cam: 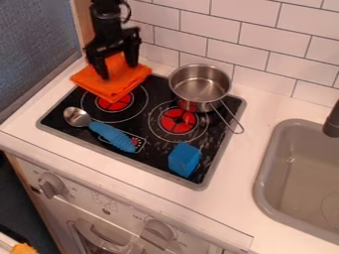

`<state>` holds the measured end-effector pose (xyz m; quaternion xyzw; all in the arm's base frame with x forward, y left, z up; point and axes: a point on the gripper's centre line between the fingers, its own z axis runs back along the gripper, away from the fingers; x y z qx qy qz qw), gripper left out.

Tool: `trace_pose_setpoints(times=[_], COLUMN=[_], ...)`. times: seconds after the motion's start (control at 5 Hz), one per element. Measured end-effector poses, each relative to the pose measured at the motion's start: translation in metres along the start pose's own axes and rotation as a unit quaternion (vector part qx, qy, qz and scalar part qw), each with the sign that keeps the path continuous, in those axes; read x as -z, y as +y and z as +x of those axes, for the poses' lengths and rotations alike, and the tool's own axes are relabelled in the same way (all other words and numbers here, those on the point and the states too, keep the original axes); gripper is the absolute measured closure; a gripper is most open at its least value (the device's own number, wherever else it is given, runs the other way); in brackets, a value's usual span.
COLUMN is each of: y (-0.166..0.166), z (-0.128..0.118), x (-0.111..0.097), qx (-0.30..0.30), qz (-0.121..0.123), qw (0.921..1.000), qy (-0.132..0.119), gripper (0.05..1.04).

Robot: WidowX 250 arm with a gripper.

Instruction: Moved the orange cloth to the upper left side of the burner

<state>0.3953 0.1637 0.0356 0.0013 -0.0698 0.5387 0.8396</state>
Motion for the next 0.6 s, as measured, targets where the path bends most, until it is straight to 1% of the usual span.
trace_pose_setpoints(times=[0.2, 0.4, 0.6], y=[0.004, 0.010, 0.010], z=[0.006, 0.004, 0.004], x=[-0.021, -0.040, -0.042], qx=[-0.012, -0.010, -0.011], qz=[-0.019, -0.030, -0.031], qw=[0.9997, 0.9994, 0.9994], qy=[-0.005, -0.010, -0.012], gripper=[0.084, 0.084, 0.084])
